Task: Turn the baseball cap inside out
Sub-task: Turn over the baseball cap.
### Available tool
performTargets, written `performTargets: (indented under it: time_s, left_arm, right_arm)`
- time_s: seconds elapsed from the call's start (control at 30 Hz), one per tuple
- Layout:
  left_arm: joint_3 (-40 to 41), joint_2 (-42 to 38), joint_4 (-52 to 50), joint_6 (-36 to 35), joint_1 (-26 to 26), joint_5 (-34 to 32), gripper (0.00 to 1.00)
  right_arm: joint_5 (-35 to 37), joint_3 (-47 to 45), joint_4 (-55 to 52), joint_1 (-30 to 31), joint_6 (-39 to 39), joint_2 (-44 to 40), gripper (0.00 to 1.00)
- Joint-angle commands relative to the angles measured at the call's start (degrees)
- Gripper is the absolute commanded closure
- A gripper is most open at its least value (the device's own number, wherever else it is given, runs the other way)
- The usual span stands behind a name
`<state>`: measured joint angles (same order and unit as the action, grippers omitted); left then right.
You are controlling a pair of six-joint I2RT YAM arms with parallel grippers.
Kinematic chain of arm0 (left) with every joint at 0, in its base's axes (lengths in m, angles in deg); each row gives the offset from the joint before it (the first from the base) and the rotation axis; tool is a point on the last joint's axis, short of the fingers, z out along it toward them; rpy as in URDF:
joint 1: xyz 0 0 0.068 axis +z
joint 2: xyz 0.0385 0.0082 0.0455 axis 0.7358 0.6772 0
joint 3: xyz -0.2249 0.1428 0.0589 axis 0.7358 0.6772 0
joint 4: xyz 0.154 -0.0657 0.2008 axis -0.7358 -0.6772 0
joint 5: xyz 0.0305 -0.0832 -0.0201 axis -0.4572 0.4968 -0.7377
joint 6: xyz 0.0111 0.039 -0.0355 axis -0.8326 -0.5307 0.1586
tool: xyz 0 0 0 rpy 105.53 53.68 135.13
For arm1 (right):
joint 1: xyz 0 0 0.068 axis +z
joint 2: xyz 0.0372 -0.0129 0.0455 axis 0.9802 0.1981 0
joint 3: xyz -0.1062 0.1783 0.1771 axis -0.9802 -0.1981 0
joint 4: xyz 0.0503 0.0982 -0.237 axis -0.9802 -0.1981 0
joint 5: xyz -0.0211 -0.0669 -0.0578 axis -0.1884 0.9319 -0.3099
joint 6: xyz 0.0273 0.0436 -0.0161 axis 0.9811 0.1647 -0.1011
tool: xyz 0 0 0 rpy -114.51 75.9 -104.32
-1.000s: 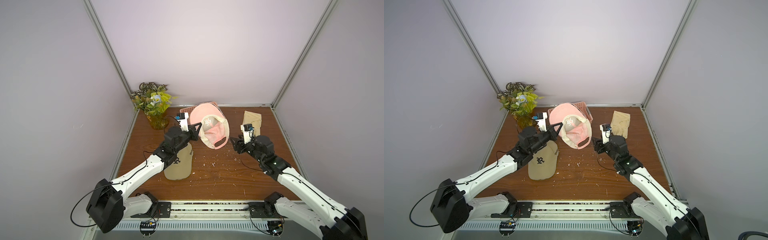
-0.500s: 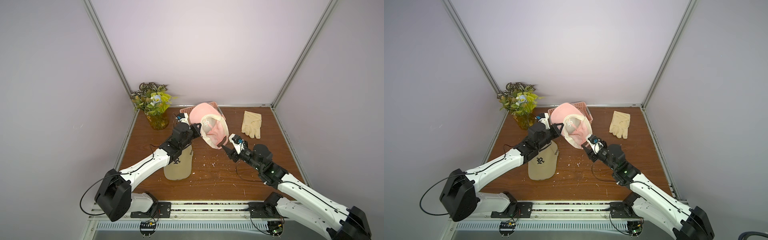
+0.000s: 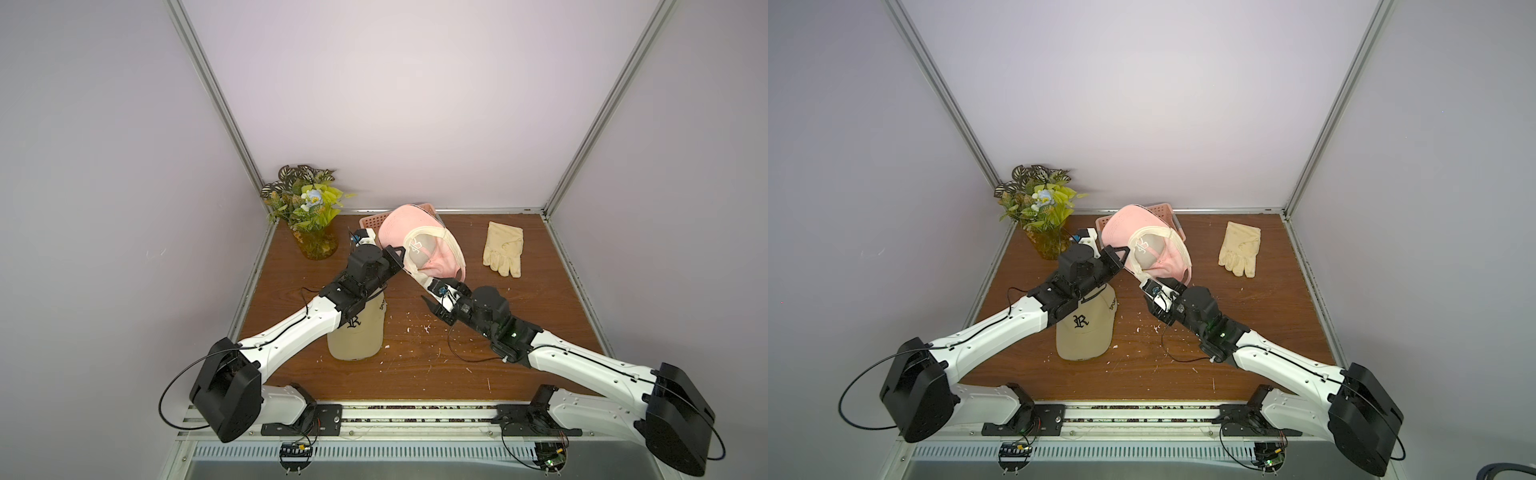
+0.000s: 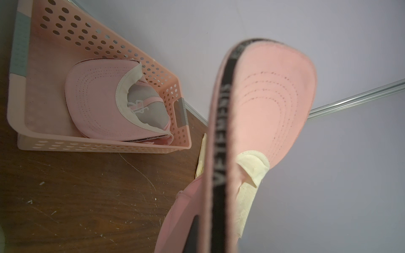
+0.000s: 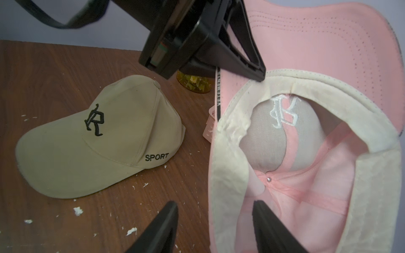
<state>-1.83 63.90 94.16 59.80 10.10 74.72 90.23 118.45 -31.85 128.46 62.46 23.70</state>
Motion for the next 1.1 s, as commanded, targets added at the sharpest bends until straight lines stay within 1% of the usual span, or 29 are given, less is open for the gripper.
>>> performTargets:
  time_s: [0.0, 0.07, 0.13, 0.17, 0.23, 0.27, 0.3, 0.4, 0.5, 0.57, 0.63, 0.7, 0.8, 0.83, 0.9, 0.93, 0.97, 1.0, 1.07]
  left_arm:
    - [-2.1, 0.1, 3.1, 2.2, -0.9, 1.6, 1.0]
    - [-1.8, 0.2, 3.7, 2.6, -1.2, 2.0, 1.0]
    - [-1.5, 0.0, 4.3, 2.7, -1.3, 2.5, 1.0]
    - [-1.3, 0.0, 4.7, 2.2, -1.4, 2.6, 1.0]
    - [-1.1, -0.3, 4.7, 0.5, -1.3, 2.0, 1.0]
    - [-1.2, -0.3, 4.5, -0.9, -1.4, 1.5, 1.0]
    - [-1.4, -0.4, 4.2, -2.3, -1.4, 0.8, 1.0]
    - [-2.1, -0.2, 5.1, -9.2, -1.4, -0.3, 1.0]
    - [-2.7, 0.0, 7.9, -19.5, -1.3, 0.0, 1.0]
    - [-2.3, 0.0, 9.7, -24.9, -1.3, 0.6, 1.0]
    - [-1.8, -0.2, 11.5, -29.9, -1.1, 2.4, 1.0]
    - [-1.4, -0.6, 12.5, -32.8, -1.1, 4.4, 1.0]
    - [-0.7, -1.1, 12.9, -35.0, -1.0, 5.8, 1.0]
    - [-0.6, -1.1, 12.5, -35.1, -1.0, 5.6, 1.0]
    - [-0.3, -1.5, 12.0, -35.8, -1.1, 5.5, 1.0]
    - [-0.2, -1.7, 11.6, -35.9, -1.1, 5.6, 1.0]
    - [0.1, -1.7, 11.3, -36.2, -1.1, 5.7, 1.0]
    - [0.2, -1.7, 10.9, -36.4, -1.1, 5.7, 1.0]
    - [0.3, -1.7, 9.4, -37.1, -1.1, 6.0, 1.0]
  right_arm:
    - [7.7, 3.5, 3.0, 1.4, -2.9, 2.6, 0.42]
    - [12.2, 4.4, 3.5, 1.8, -2.7, 4.7, 0.47]
    - [15.9, 5.4, 3.2, 1.9, -1.9, 6.5, 0.62]
    - [16.5, 6.2, 2.1, 2.0, -1.3, 7.3, 0.72]
    - [15.1, 6.9, 0.2, 1.9, -0.4, 7.8, 0.89]
    - [12.7, 7.1, -1.1, 1.9, -0.1, 7.8, 0.96]
    - [9.6, 7.2, -2.6, 1.9, 0.3, 7.7, 1.0]
    - [-0.1, 7.1, -6.2, 1.9, 1.3, 7.2, 1.0]
    - [-9.2, 6.4, -8.9, 1.7, 3.3, 7.2, 1.0]
    - [-14.9, 5.9, -9.8, 1.4, 4.8, 7.5, 1.0]
    - [-19.3, 5.5, -10.2, 0.9, 5.7, 7.5, 1.0]
    - [-21.6, 5.0, -10.3, 0.6, 6.3, 7.3, 1.0]
    - [-20.5, 4.4, -10.1, 0.2, 7.1, 6.6, 1.0]
    - [-19.4, 4.4, -10.1, 0.1, 7.2, 6.1, 0.96]
    - [-15.6, 4.0, -9.2, 0.1, 8.0, 4.5, 0.83]
    - [-13.3, 3.7, -8.5, 0.1, 8.3, 3.6, 0.74]
    - [-10.6, 3.2, -7.5, 0.0, 8.6, 2.6, 0.62]
    - [-7.8, 2.8, -6.7, 0.1, 8.6, 1.6, 0.56]
    - [-4.8, 1.9, -5.5, 0.1, 8.0, -0.4, 0.5]
